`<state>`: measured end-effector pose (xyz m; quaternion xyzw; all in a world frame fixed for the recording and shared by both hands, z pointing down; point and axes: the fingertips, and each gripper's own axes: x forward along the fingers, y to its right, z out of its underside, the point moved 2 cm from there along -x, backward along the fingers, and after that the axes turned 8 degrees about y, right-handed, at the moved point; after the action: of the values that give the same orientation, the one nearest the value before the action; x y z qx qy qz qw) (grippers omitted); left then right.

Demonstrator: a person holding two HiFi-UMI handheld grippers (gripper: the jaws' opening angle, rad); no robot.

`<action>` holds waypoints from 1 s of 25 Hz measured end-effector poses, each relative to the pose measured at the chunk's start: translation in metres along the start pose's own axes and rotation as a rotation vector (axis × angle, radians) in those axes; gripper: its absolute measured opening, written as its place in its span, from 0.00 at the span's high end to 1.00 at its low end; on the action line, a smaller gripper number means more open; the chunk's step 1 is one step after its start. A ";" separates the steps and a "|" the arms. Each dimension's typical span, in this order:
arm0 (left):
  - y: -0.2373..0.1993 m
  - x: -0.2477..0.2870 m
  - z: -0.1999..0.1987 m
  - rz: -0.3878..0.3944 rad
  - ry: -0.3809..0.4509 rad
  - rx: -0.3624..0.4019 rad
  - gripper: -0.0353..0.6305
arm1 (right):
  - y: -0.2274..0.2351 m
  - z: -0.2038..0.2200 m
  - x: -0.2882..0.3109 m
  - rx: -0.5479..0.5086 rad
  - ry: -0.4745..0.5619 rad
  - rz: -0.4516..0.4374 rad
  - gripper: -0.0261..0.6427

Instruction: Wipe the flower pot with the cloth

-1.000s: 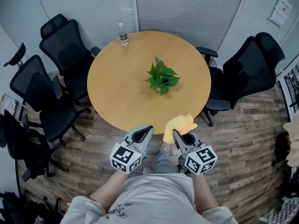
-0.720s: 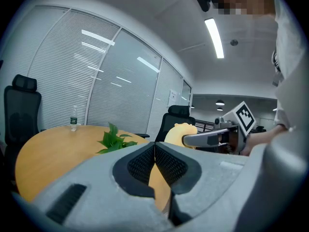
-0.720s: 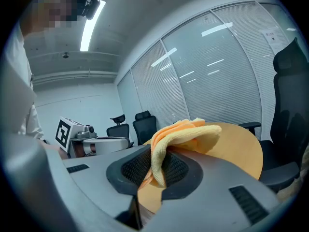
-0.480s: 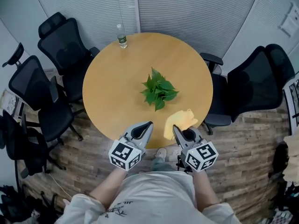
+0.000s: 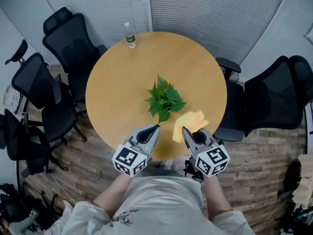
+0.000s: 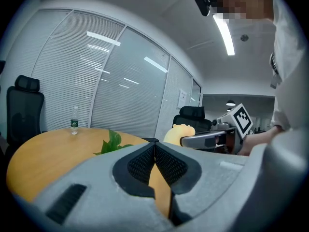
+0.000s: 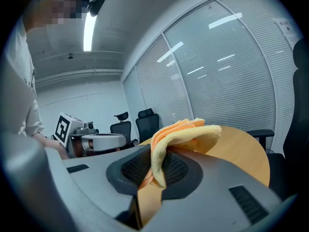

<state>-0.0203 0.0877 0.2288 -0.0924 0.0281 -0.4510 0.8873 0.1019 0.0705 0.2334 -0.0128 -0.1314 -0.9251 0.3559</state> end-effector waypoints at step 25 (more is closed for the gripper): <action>-0.100 0.012 0.046 -0.034 -0.118 -0.019 0.93 | 0.044 0.044 0.038 -0.012 -0.138 0.133 0.88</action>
<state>-0.0867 0.0273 0.2936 -0.1279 -0.0216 -0.4594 0.8787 0.0996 0.0251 0.2909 -0.0874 -0.1489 -0.8972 0.4066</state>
